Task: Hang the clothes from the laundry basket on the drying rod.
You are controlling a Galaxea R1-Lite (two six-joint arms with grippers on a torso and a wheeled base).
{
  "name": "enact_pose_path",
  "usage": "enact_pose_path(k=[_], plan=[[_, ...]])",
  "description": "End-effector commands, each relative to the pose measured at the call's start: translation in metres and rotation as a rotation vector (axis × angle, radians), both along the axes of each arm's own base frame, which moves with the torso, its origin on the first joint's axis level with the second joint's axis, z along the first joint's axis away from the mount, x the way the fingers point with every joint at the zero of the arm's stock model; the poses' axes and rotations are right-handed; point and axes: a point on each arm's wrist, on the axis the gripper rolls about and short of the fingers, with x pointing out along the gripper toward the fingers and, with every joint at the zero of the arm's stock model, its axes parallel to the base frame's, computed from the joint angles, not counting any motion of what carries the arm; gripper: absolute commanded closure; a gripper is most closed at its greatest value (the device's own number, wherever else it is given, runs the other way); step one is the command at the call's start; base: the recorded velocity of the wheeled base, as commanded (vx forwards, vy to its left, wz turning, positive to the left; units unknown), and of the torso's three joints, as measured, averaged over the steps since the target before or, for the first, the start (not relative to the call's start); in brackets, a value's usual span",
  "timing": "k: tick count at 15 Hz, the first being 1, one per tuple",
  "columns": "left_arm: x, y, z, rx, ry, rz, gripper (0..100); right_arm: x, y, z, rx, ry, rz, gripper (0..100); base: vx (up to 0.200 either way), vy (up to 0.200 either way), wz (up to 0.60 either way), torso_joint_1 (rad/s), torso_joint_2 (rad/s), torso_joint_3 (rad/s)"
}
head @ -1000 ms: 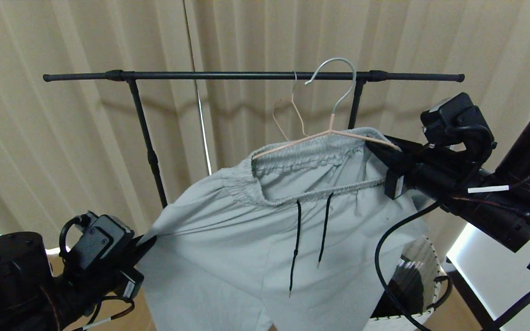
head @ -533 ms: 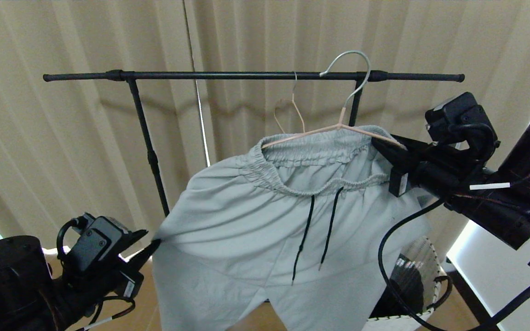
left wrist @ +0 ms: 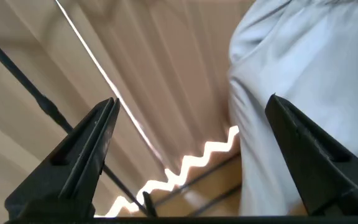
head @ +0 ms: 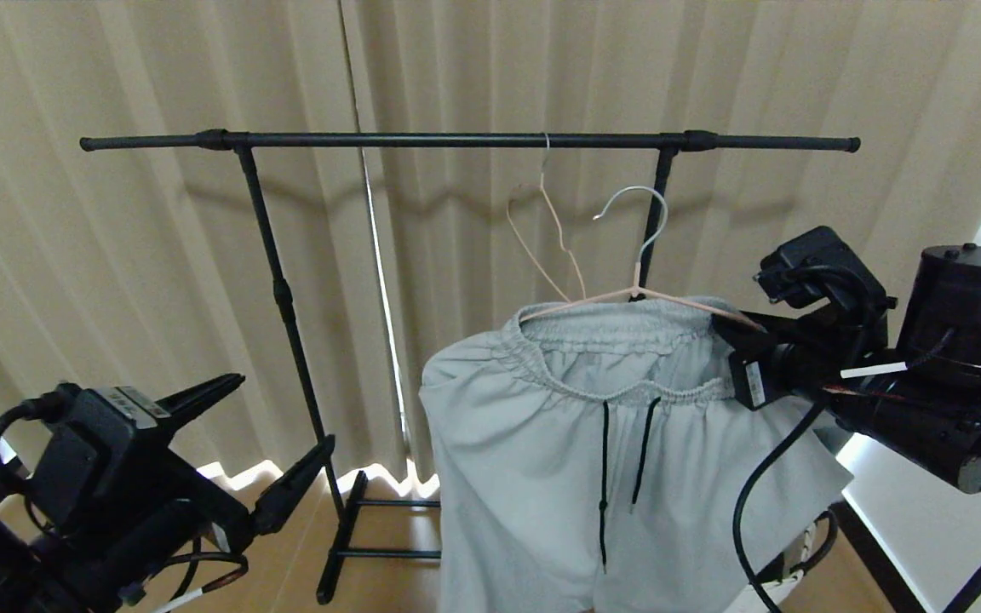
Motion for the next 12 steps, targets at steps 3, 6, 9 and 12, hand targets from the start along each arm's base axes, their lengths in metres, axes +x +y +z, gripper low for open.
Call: enact_pose_path(k=[3, 6, 9, 12], plan=[[-0.019, 0.011, 0.014, -0.052, -0.069, 0.025, 0, -0.002, -0.002, -0.005, -0.021, 0.041, -0.050, 100, 0.000, 0.000, 0.00, 0.000, 0.00, 0.000], [-0.025, 0.019, 0.022, -0.128, -0.094, 0.061, 0, -0.004, -0.004, -0.001, -0.023, 0.031, -0.073, 100, 0.000, 0.000, 0.00, 0.000, 0.00, 0.000], [-0.035, 0.028, 0.024, -0.122, -0.077, 0.099, 0, -0.004, -0.005, 0.002, -0.017, 0.020, -0.078, 100, 0.000, 0.000, 0.00, 0.000, 0.00, 0.000], [-0.048, 0.032, 0.021, -0.104, -0.021, 0.103, 0, -0.002, -0.008, 0.004, -0.014, 0.015, -0.093, 100, 0.000, 0.133, 0.00, -0.002, 0.00, 0.002]])
